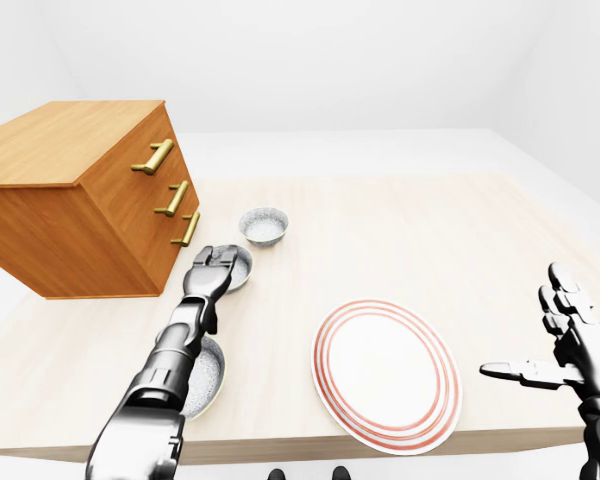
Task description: Put the bowl in the middle on the plate.
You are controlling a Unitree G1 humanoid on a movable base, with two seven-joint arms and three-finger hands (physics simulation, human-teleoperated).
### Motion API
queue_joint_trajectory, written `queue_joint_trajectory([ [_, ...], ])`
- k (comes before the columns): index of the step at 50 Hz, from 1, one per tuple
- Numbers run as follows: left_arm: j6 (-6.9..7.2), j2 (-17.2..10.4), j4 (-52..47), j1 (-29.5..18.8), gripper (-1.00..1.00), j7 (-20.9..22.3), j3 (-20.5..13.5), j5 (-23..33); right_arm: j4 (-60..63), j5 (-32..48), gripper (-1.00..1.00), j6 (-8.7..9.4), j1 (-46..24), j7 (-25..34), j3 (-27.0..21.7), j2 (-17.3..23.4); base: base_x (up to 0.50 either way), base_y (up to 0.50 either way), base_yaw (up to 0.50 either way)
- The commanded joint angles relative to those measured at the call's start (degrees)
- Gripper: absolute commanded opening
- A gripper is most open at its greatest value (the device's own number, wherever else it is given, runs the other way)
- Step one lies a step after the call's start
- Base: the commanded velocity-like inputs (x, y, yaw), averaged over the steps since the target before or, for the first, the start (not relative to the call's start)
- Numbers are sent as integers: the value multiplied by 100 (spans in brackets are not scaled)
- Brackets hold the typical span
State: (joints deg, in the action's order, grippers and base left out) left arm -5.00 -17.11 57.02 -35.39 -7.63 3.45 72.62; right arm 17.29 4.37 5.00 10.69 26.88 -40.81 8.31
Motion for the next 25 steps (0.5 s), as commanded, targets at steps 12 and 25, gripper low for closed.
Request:
queue_joint_trajectory([
  [12, 0, 18, 134, -355, 100, -128, 91, -20, -46, 34, 100, 0, 11, 21, 26, -8, 0, 0, 0],
  [25, 0, 71, 176, -614, 100, 7, 96, 121, -116, 32, 100, 0, -3, -2, 40, 6, 0, 0, 0],
])
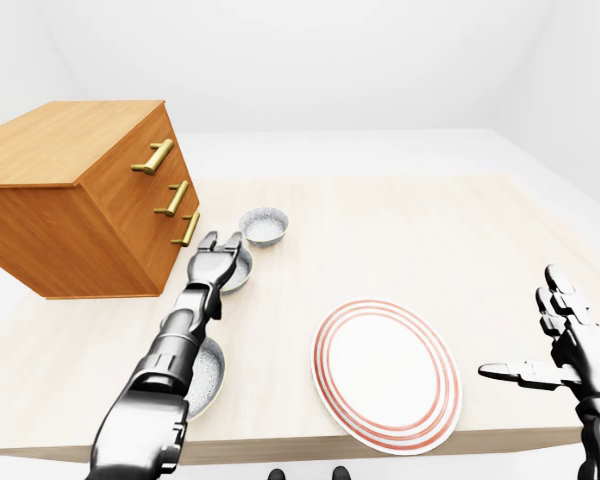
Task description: Put the bowl in the middle on the plate.
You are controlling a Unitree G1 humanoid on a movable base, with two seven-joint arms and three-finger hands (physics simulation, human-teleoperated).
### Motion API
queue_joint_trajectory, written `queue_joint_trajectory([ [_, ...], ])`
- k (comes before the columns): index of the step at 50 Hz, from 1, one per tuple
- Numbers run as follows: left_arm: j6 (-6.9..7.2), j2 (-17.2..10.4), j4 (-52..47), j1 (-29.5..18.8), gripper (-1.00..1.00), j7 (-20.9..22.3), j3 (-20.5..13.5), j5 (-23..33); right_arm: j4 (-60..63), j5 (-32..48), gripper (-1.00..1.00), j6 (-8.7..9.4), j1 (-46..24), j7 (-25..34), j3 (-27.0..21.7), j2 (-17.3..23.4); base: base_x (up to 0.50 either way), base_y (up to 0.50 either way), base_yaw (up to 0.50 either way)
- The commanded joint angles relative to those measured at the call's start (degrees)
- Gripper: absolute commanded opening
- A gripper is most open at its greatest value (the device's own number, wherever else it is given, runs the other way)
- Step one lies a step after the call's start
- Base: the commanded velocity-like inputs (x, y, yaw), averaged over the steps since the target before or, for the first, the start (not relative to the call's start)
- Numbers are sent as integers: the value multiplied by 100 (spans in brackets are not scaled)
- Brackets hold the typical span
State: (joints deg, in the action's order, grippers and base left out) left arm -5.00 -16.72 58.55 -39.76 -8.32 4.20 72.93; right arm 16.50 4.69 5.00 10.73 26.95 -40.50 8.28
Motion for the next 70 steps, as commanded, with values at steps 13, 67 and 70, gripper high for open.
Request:
queue_joint_trajectory([
  [13, 0, 86, 409, -307, 100, -71, 86, 154, 37, 38, 100, 0, -9, -54, -15, 1, 0, 0, 0],
  [67, 0, 227, 1513, -702, 100, -415, 242, 136, 134, 36, 100, 0, 27, -17, -26, -21, 0, 0, 0],
  [70, 0, 218, 1542, -702, 100, -433, 240, 132, 199, 45, 100, 0, 40, 13, -46, -42, 0, 0, 0],
])
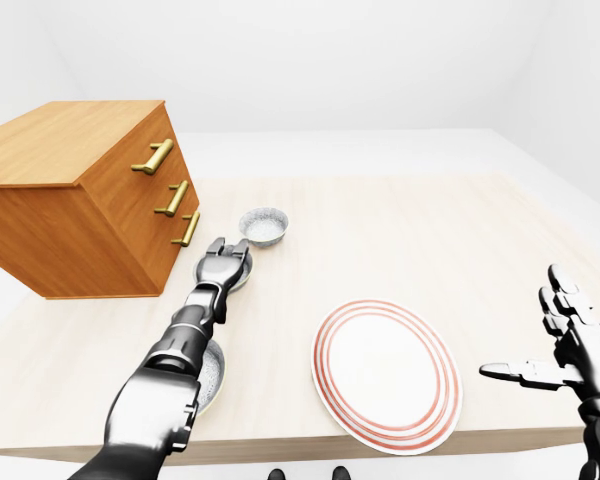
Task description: Put the bowl in the middle on the plate.
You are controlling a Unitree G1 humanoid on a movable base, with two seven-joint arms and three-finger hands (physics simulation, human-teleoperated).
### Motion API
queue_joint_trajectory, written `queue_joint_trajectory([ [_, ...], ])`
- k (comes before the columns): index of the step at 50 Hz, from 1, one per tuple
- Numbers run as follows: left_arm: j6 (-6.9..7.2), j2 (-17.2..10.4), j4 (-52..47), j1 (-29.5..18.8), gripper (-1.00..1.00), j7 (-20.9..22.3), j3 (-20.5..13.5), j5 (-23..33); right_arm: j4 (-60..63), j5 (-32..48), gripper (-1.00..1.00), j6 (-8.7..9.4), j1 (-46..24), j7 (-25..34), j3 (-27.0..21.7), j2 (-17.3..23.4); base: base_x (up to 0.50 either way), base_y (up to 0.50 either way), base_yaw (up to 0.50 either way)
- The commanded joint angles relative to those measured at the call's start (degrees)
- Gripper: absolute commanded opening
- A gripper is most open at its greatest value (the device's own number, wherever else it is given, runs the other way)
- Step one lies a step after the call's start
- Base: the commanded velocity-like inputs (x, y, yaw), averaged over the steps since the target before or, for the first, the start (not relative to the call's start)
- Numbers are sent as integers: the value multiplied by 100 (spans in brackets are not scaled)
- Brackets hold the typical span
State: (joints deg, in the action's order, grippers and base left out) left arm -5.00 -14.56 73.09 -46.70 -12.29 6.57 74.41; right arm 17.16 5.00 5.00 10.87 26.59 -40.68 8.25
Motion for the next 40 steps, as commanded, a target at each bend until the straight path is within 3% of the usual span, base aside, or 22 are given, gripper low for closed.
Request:
queue_joint_trajectory([
  [1, 0, 2, 97, -7, 100, -39, 5, -16, 120, 20, 100, 0, 23, 50, -28, -41, 0, 0, 0],
  [40, 0, 95, 252, -28, 100, 14, 14, -18, 133, 55, 100, 0, 21, 63, -42, -59, 0, 0, 0],
])
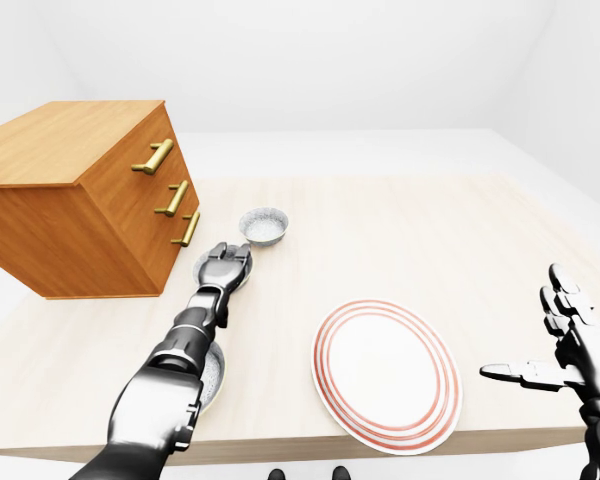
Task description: Put the bowl in the middle on the plate.
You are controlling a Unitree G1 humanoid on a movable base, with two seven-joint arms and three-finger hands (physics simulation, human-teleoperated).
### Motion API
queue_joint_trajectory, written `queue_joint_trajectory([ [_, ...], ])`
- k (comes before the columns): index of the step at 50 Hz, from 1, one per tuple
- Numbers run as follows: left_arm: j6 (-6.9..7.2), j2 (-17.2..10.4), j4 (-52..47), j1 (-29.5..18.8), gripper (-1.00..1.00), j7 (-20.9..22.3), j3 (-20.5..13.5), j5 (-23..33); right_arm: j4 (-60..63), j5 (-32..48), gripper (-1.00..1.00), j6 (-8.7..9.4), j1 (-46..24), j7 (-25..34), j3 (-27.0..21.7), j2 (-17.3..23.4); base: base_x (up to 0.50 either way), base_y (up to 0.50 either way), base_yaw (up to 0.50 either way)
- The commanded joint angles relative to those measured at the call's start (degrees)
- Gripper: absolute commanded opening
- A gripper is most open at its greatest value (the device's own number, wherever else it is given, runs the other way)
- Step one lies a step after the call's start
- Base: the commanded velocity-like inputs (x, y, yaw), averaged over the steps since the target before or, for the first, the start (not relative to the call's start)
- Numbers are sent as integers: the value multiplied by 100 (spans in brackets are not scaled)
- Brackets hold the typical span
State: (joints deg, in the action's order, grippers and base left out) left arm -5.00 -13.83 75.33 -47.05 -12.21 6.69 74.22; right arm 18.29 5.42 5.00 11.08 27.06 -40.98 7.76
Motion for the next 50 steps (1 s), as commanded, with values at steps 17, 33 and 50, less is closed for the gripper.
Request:
queue_joint_trajectory([
  [17, 0, 65, 18, -30, 100, 25, 53, 68, -24, -8, 100, 0, 1, -15, -28, 6, 0, 0, 0],
  [33, 0, 28, 31, -17, 100, 52, 10, 51, 30, 24, 100, 0, 11, 0, -28, -9, 0, 0, 0],
  [50, 0, -75, 13, 35, 100, 60, -15, 31, -28, 33, 100, 0, 4, 8, -16, -5, 0, 0, 0],
])
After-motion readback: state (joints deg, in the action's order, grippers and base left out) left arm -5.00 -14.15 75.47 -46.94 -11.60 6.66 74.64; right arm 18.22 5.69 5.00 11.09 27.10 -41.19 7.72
